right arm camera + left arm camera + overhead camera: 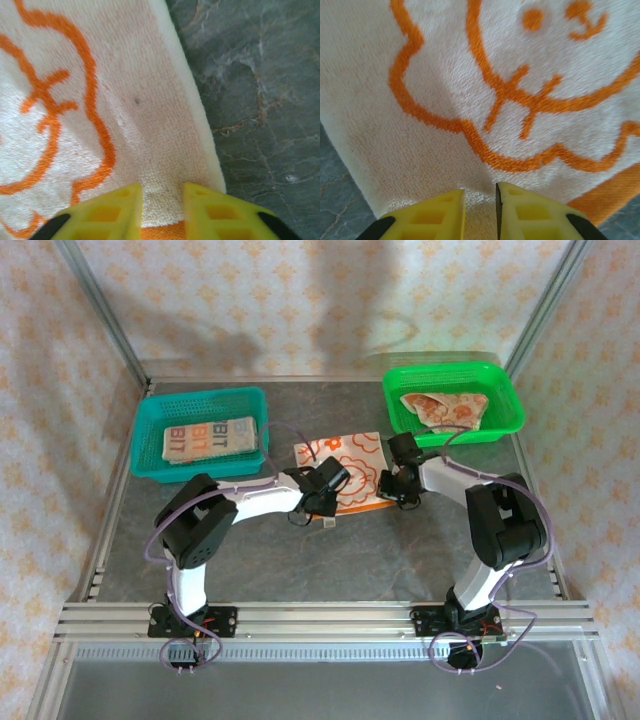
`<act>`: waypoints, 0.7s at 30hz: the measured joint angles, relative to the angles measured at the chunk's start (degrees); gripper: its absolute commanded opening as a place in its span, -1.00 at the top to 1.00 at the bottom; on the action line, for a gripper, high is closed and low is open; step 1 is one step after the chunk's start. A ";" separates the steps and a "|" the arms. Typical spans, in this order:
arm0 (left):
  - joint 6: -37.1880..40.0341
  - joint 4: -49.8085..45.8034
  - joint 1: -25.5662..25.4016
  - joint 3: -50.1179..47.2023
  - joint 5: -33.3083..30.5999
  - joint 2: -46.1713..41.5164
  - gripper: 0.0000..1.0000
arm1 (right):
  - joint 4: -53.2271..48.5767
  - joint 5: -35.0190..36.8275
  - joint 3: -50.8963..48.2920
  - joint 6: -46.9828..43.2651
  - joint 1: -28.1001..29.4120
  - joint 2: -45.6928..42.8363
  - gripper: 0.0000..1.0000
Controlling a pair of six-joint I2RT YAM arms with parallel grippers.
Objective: Fold and stack the towels
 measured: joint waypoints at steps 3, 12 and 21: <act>-0.02 0.26 0.00 -1.14 -0.09 0.02 0.63 | 1.88 0.39 -3.21 1.03 0.63 -2.34 0.64; -1.66 1.92 -0.83 -12.76 1.97 -9.09 0.63 | 2.69 0.72 -16.76 10.14 9.94 -15.63 0.65; -3.85 -6.21 -3.69 -19.91 4.70 -19.39 0.61 | -6.69 3.61 -20.90 17.53 15.15 -29.55 0.57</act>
